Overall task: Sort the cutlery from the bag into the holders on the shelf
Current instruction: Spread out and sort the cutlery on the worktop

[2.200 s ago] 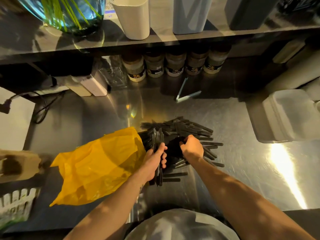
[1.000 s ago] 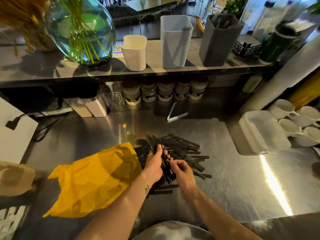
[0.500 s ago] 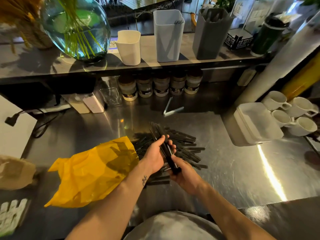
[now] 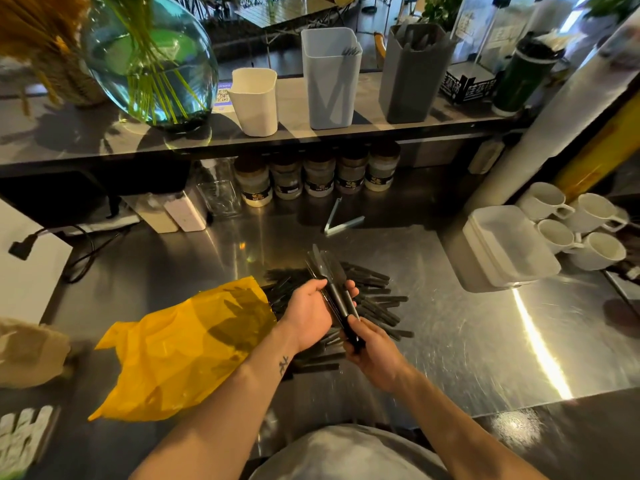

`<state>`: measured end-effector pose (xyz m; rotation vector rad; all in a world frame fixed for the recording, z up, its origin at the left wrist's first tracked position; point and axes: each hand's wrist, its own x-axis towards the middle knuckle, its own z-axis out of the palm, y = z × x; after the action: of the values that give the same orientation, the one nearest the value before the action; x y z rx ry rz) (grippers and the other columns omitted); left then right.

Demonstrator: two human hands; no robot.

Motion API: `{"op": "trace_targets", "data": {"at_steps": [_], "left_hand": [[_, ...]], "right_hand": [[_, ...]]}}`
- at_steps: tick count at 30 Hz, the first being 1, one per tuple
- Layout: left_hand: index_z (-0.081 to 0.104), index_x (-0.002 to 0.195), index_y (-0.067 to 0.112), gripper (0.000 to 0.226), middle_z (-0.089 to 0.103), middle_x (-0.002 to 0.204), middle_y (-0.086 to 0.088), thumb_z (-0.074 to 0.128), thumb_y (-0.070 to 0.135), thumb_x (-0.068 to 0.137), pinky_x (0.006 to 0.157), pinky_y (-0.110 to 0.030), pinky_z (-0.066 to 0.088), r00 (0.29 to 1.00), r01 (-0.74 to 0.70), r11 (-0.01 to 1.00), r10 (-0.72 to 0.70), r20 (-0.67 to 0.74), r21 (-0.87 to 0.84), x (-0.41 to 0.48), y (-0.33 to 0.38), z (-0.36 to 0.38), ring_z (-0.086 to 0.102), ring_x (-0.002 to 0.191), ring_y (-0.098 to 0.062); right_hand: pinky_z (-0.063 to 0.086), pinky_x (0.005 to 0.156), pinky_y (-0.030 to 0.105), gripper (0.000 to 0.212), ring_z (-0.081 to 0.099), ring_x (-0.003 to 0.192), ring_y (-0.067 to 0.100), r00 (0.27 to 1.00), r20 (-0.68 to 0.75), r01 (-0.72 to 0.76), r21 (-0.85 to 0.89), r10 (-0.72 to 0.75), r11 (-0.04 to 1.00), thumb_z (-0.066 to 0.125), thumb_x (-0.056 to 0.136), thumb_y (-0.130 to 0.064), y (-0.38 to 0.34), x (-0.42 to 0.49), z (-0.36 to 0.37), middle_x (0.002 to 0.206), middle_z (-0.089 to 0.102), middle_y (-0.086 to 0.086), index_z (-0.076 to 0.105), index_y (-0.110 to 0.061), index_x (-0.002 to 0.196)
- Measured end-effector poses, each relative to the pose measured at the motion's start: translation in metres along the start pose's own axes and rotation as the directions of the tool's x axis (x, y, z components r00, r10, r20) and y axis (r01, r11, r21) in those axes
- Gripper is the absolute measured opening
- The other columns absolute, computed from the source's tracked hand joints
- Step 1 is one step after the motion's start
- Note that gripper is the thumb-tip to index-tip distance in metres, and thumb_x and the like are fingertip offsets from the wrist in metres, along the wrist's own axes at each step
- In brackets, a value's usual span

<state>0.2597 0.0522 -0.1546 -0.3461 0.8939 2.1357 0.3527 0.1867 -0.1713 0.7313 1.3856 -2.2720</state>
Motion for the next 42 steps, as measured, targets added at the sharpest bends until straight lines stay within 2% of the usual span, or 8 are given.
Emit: {"op": "trace_targets", "data": {"at_steps": [5,9,15,24,28,31,35,42], "left_hand": [[0.049,0.143,0.004,0.039,0.062,0.138,-0.018,0.036,0.015,0.108,0.114,-0.048,0.040,1.000,-0.014,0.991,0.014,-0.003,0.137,-0.002,0.006,0.008,0.059,0.130,-0.029],[0.047,0.143,-0.002,0.040,0.059,0.139,-0.022,0.040,0.011,0.106,0.114,-0.054,0.038,1.000,-0.003,0.982,0.002,0.007,0.189,-0.002,0.010,0.008,0.058,0.130,-0.034],[0.048,0.142,-0.004,0.043,0.056,0.142,-0.025,0.036,0.000,0.101,0.117,-0.057,0.034,1.000,0.002,0.992,-0.005,0.028,0.125,-0.005,0.013,0.005,0.054,0.133,-0.036],[0.057,0.135,-0.002,0.041,0.057,0.140,-0.026,0.040,0.009,0.099,0.118,-0.054,0.035,0.998,0.037,0.995,-0.041,0.042,0.097,-0.008,0.014,0.005,0.053,0.134,-0.037],[0.060,0.131,-0.002,0.035,0.067,0.124,-0.019,0.048,0.012,0.101,0.106,-0.045,0.047,0.998,0.015,0.997,-0.011,-0.058,0.070,-0.007,0.012,0.015,0.061,0.123,-0.030],[0.061,0.128,-0.003,0.039,0.066,0.098,-0.013,0.067,0.011,0.092,0.092,-0.039,0.053,0.975,-0.030,0.998,0.039,-0.219,0.047,0.001,0.005,0.025,0.064,0.099,-0.025],[0.064,0.102,0.003,0.014,0.058,0.074,-0.009,0.072,0.010,0.092,0.073,-0.034,0.051,0.907,-0.035,0.996,0.068,-0.416,0.087,0.018,-0.004,0.043,0.058,0.071,-0.021],[0.058,0.088,0.009,0.012,0.053,0.054,-0.001,0.069,0.011,0.092,0.049,-0.027,0.042,0.845,-0.113,0.980,0.181,-0.503,0.162,0.043,-0.008,0.075,0.049,0.046,-0.013]], "right_hand": [[0.040,0.063,0.027,0.033,0.049,0.067,0.012,0.995,-0.028,0.093,-0.104,-0.096,0.990,0.049,0.106,-0.031,-0.001,-0.002,-0.005,0.080,0.055,0.003,0.063,-0.003,0.119],[0.042,0.064,0.027,0.031,0.050,0.069,0.013,0.989,-0.045,0.135,-0.155,-0.143,0.979,0.046,0.108,-0.028,-0.002,-0.002,-0.004,0.079,0.055,0.002,0.065,-0.008,0.121],[0.044,0.066,0.026,0.029,0.050,0.070,0.013,0.981,-0.042,0.173,-0.255,-0.189,0.952,0.044,0.109,-0.028,0.002,0.000,-0.003,0.078,0.053,0.001,0.066,-0.012,0.119],[0.047,0.069,0.026,0.026,0.055,0.071,0.009,0.970,-0.087,0.181,-0.356,-0.226,0.917,0.045,0.108,-0.030,0.003,0.000,0.004,0.075,0.059,-0.007,0.067,-0.019,0.116],[0.047,0.066,0.022,0.022,0.056,0.066,0.004,0.958,-0.106,0.196,-0.446,-0.268,0.874,0.046,0.108,-0.029,0.002,-0.002,0.009,0.075,0.060,-0.008,0.065,-0.020,0.112],[0.048,0.066,0.017,0.017,0.061,0.070,-0.001,0.940,-0.099,0.210,-0.588,-0.327,0.781,0.045,0.108,-0.028,0.000,-0.007,0.014,0.086,0.064,-0.006,0.060,-0.024,0.111],[0.046,0.072,0.013,0.015,0.062,0.083,-0.007,0.928,-0.081,0.214,-0.681,-0.363,0.700,0.043,0.109,-0.031,-0.001,-0.012,0.016,0.095,0.066,-0.007,0.057,-0.027,0.110],[0.047,0.078,0.017,0.018,0.062,0.090,-0.008,0.903,-0.120,0.213,-0.708,-0.412,0.673,0.044,0.109,-0.030,-0.021,-0.010,0.003,0.100,0.068,-0.010,0.060,-0.024,0.116]]}}
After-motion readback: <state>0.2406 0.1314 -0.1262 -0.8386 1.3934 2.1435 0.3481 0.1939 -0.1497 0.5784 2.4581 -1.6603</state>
